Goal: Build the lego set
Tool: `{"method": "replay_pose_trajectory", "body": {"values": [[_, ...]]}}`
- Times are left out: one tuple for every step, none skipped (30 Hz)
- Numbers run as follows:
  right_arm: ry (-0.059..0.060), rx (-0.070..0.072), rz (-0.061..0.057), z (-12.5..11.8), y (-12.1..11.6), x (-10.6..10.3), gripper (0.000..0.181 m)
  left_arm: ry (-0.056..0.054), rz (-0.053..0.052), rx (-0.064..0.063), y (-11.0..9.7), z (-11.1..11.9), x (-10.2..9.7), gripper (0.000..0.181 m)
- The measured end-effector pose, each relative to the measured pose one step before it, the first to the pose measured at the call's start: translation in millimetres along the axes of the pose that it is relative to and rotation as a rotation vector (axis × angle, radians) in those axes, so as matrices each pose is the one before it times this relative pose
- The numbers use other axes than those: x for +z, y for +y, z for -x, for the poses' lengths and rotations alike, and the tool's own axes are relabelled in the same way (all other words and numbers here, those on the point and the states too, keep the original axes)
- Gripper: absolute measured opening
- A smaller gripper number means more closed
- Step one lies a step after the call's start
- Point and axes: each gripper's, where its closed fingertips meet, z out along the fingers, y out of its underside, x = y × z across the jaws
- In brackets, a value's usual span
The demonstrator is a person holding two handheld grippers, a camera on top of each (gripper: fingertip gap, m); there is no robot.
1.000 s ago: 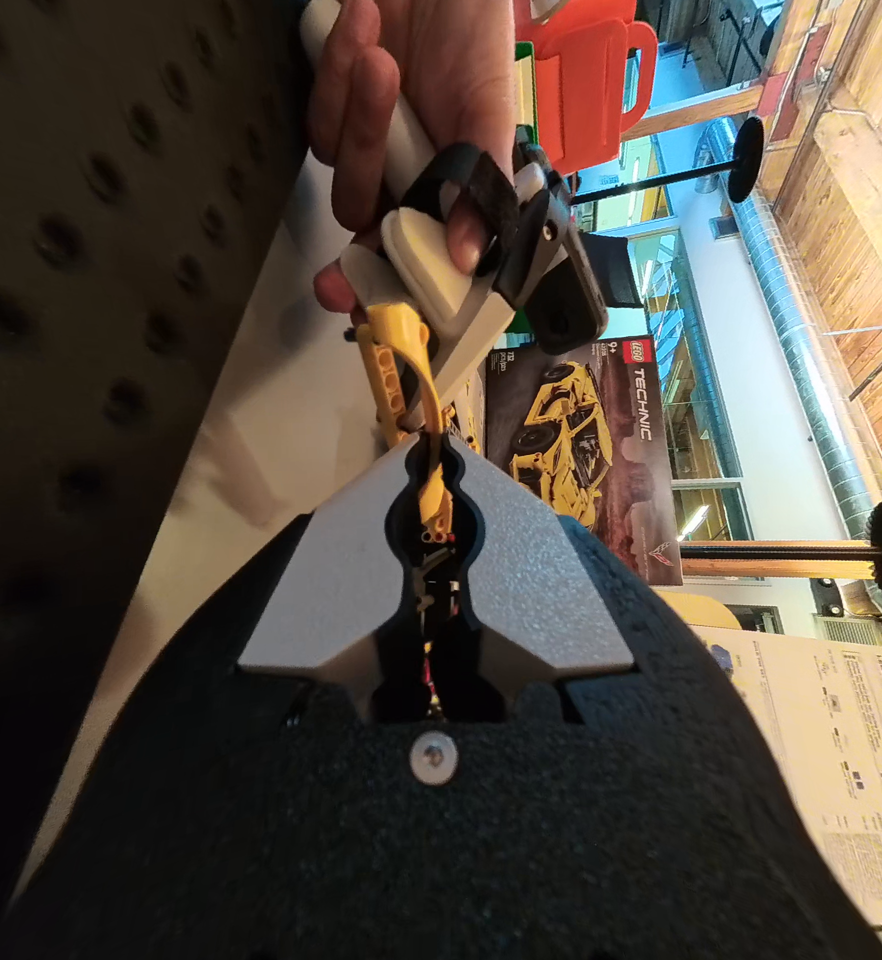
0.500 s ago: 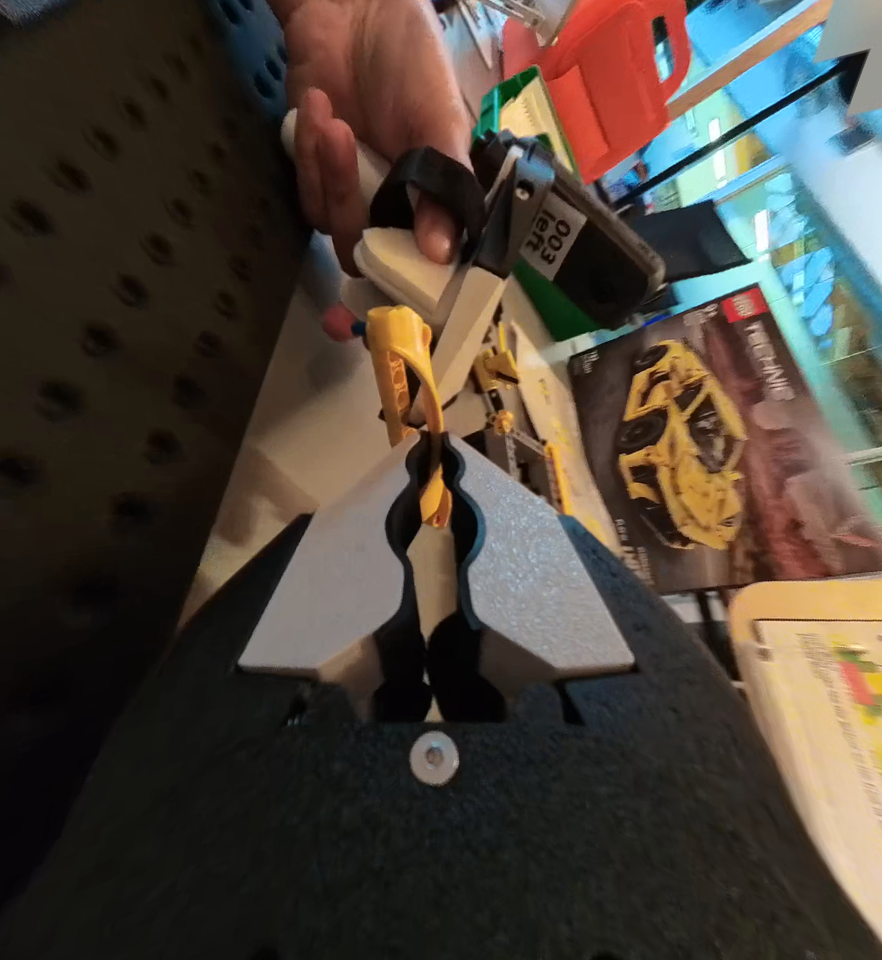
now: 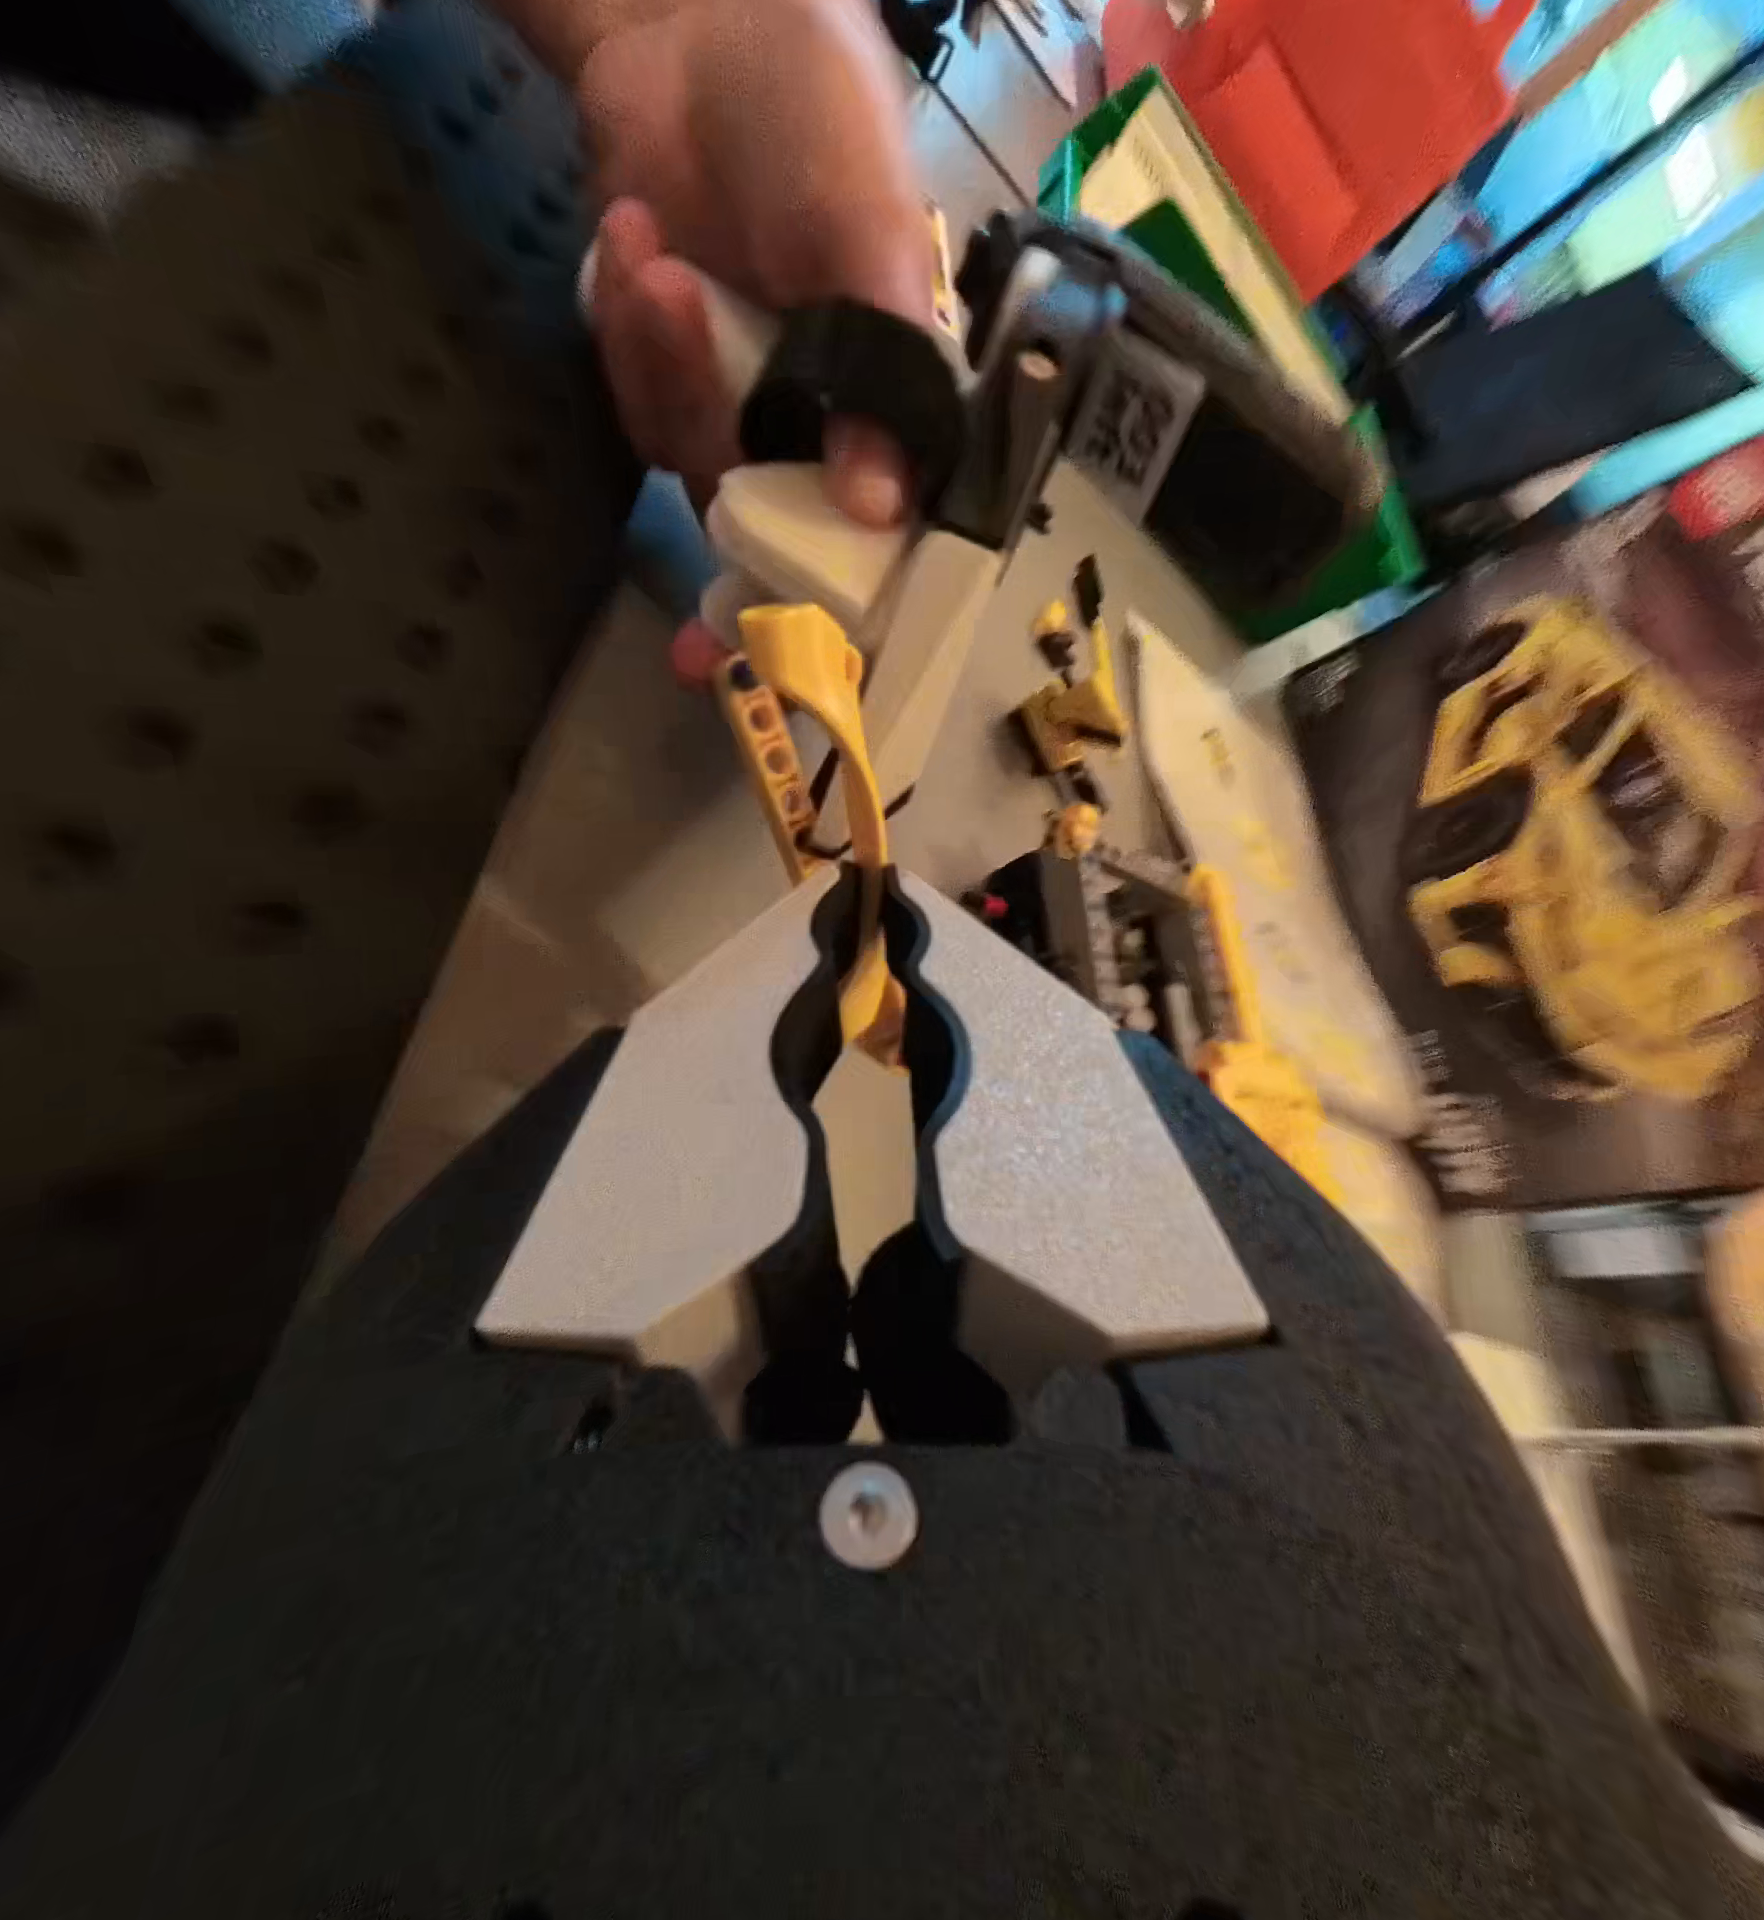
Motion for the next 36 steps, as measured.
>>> {"method": "replay_pose_trajectory", "body": {"values": [[0.0586, -0.0981, 0.0098, -0.1, -1.5, 1.41, 0.003, 0.0382, 0.0159, -0.0456, 1.49, -2.01, -0.52, 0.004], [0.0315, -0.048, 0.0084, 0.51, -1.38, 1.11, 0.003, 0.0271, 0.0135, -0.0389, 0.88, -0.37, -0.78, 0.003], [-0.0036, -0.0028, 0.0135, 1.26, 0.11, 0.77, 0.003, 0.0141, 0.012, -0.0152, 1.01, 0.57, -0.13, 0.003], [-0.0177, 0.0334, 0.0043, 0.57, -0.49, -0.58, 0.003, 0.0158, 0.0104, -0.0023, 1.11, -0.56, 0.5, 0.003], [-0.0335, 0.0552, -0.0082, 1.65, -0.05, -0.64, 0.003, 0.0115, 0.0079, 0.0005, 1.07, -0.79, 0.68, 0.003], [-0.0193, 0.0447, -0.0192, 0.32, 0.04, -0.95, 0.003, 0.0054, 0.0038, 0.0113, 0.43, -1.21, 0.6, 0.003], [-0.0061, 0.0213, -0.0244, 0.56, -0.15, -0.66, 0.003, -0.0047, 0.0056, 0.0226, 0.55, -0.31, 0.91, 0.002], [-0.012, 0.0211, -0.0121, 2.34, 1.81, 0.05, 0.003, -0.0138, 0.0075, 0.0165, 1.11, 1.42, 1.15, 0.001], [-0.0287, 0.0465, -0.0144, 3.84, 1.21, 0.0, 0.003, -0.0061, 0.0157, 0.0057, 2.35, 1.0, 1.35, 0.0], [-0.0256, 0.0627, -0.026, 2.52, -0.48, -0.78, 0.003, 0.0062, 0.0084, 0.0051, 1.27, -1.04, 1.02, 0.0], [-0.0028, 0.0345, -0.026, -0.02, -0.2, -0.97, 0.003, 0.0064, 0.0032, 0.0028, 0.5, -0.98, 0.72, 0.0], [-0.0044, 0.0081, -0.0071, 1.56, 1.27, 0.05, 0.003, -0.0034, 0.0067, -0.0025, 0.82, 0.86, 0.89, 0.0], [0.0057, -0.0037, 0.003, 0.49, 1.45, 0.36, 0.003, -0.0041, 0.0016, -0.0063, 0.1, 1.27, 0.42, 0.0], [0.0017, 0.0017, -0.0074, -0.03, -0.14, -0.15, 0.003, 0.0024, 0.0013, -0.0019, 0.14, -0.07, 0.21, 0.0], [-0.0068, 0.0204, -0.0055, 0.31, 0.07, -0.02, 0.003, 0.0005, -0.0012, 0.0004, -0.1, -0.08, 0.15, 0.0], [0.0001, 0.0135, -0.0033, -0.26, 0.88, 0.24, 0.003, -0.0025, -0.0005, -0.0019, -0.06, 0.6, 0.26, 0.0], [-0.0135, 0.0133, -0.0007, 1.86, 1.25, 0.46, 0.003, -0.0034, 0.0063, 0.002, 0.86, 0.54, 0.56, 0.0], [0.0008, 0.0185, -0.0051, -0.86, -0.13, -0.08, 0.003, -0.0037, -0.0049, 0.0041, -0.61, 0.11, -0.17, 0.0], [0.002, 0.016, 0.0032, -1.78, 1.07, 0.18, 0.003, -0.0039, -0.0114, -0.0005, -1.47, 0.37, -0.49, 0.0], [-0.0012, 0.0129, 0.002, -1.86, 0.66, 0.25, 0.003, -0.0045, -0.0149, -0.0028, -2.22, 0.71, -0.72, 0.0], [0.0139, 0.0202, 0.0021, -4.67, 1.04, 0.17, 0.003, -0.0018, -0.0291, -0.005, -4.3, 0.7, -1.32, 0.0], [0.0138, 0.0518, 0.0014, -6.65, 1.19, 0.52, 0.003, -0.0066, -0.0372, -0.0044, -5.65, 1.54, -1.84, 0.0], [-0.0077, 0.0668, 0.0058, -4.1, 0.46, 0.6, 0.004, -0.0084, -0.0216, 0.0061, -3.64, 1.26, -1.0, 0.0], [0.0014, 0.0548, -0.0009, -5.33, -0.87, -0.16, 0.003, 0.0037, -0.0154, 0.0151, -2.72, -1.54, -0.89, 0.0], [-0.0268, 0.0464, 0.0362, -0.56, 4.81, 2.34, 0.003, 0.0602, -0.0382, 0.0262, -6.03, -11.66, -1.72, 0.0], [-0.0029, 0.0526, 0.0264, -1.0, 3.98, 3.62, 0.003, 0.0109, -0.0108, 0.0274, -2.6, -4.18, -0.52, 0.0], [-0.0093, 0.0218, 0.0008, 0.41, -0.49, 0.62, 0.003, -0.0307, 0.0059, 0.0274, -0.05, 3.06, -0.83, 0.0], [0.0235, -0.0002, -0.012, -4.01, -1.48, -0.85, 0.003, -0.0641, -0.017, 0.0172, -3.73, 8.72, -3.87, 0.0], [0.015, -0.0069, -0.0051, -2.91, -0.98, -1.9, 0.003, -0.0831, -0.0236, 0.0289, -5.34, 11.67, -7.66, 0.0], [0.0082, -0.0014, 0.0018, -1.87, -0.8, -2.5, 0.003, -0.0756, -0.0139, 0.0464, -3.78, 9.7, -9.45, 0.0], [0.0062, 0.0007, -0.0049, -1.92, -1.65, -3.27, 0.003, -0.0535, -0.0013, 0.0421, -1.05, 5.26, -8.36, 0.0], [0.0118, 0.0144, -0.0053, -3.34, -1.29, -3.34, 0.003, -0.0444, 0.0207, 0.038, 2.9, 3.08, -5.58, 0.0], [0.0048, 0.0274, 0.016, -3.61, 1.45, -2.56, 0.003, -0.045, 0.0371, 0.0438, 5.84, 2.52, -2.91, 0.0], [-0.0004, 0.0321, 0.0525, -3.75, 6.35, -2.9, 0.003, -0.0519, 0.025, 0.0475, 4.16, 3.18, -1.47, 0.001], [-0.0091, 0.0445, 0.0681, -2.91, 9.11, -3.8, 0.003, -0.046, -0.0045, 0.0476, -0.07, 2.09, -0.85, 0.004], [-0.041, 0.0617, 0.0725, 2.71, 10.65, -3.37, 0.003, -0.0236, -0.0213, 0.0387, -2.56, -0.85, -0.04, 0.009]]}}
